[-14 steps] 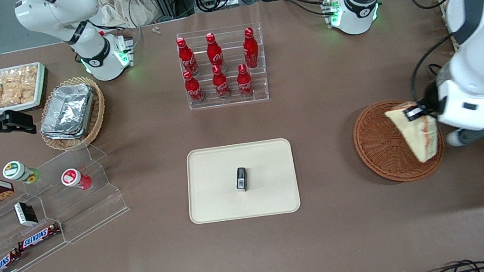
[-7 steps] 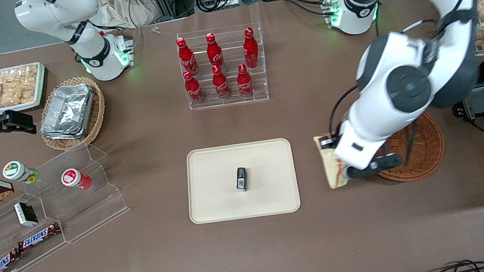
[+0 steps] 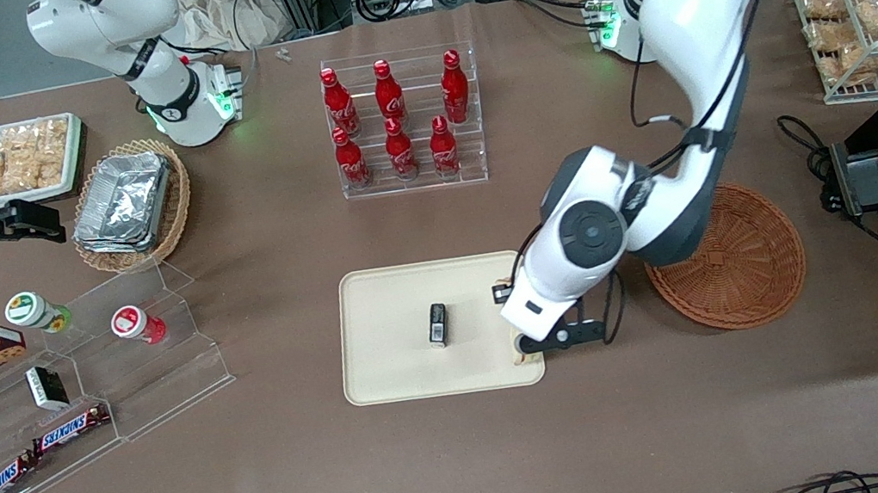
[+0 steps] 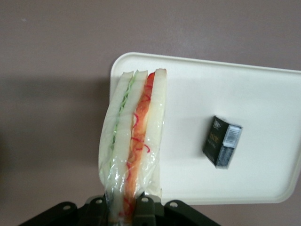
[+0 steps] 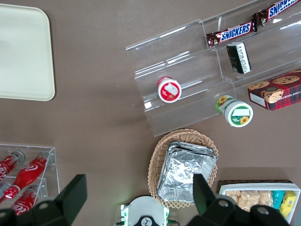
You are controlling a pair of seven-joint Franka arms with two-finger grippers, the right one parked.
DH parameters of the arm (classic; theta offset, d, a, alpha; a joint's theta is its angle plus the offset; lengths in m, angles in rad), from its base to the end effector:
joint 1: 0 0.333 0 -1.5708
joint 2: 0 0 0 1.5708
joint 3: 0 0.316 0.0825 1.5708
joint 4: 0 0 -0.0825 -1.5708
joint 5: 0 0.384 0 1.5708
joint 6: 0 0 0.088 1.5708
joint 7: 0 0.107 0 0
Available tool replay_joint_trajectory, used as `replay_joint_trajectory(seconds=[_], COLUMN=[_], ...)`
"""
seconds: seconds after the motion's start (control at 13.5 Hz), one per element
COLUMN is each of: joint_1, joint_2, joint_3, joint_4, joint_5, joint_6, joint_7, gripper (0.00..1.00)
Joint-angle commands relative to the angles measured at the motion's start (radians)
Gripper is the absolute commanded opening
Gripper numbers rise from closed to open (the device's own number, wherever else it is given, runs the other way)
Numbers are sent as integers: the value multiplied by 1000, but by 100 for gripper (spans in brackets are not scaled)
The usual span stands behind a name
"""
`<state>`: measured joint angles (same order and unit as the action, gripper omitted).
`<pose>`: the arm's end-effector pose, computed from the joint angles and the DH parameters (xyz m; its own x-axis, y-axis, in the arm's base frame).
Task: Place sandwich from basket to tray
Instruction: 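Carry the sandwich over to the white tray beside the black box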
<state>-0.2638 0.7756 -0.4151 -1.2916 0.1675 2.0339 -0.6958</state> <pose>0.6284 -0.3972 0.3123 0.9965 0.0512 -0.0662 0.0589 -0.9910 0.1200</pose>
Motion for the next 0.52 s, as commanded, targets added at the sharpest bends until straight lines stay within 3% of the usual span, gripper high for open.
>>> replay_joint_trajectory(seconds=[0.0, 0.22, 0.3, 0.37, 0.44], joint_1=[-32, -41, -48, -46, -46], joint_2=[99, 129, 134, 140, 142], joint_3=[2, 2, 4, 4, 4], joint_4=[57, 57, 57, 57, 55], joint_5=[69, 72, 72, 72, 72], joint_6=[44, 66, 66, 74, 89], joint_7=[-62, -62, -62, -53, -54], gripper=[0, 0, 14, 67, 90])
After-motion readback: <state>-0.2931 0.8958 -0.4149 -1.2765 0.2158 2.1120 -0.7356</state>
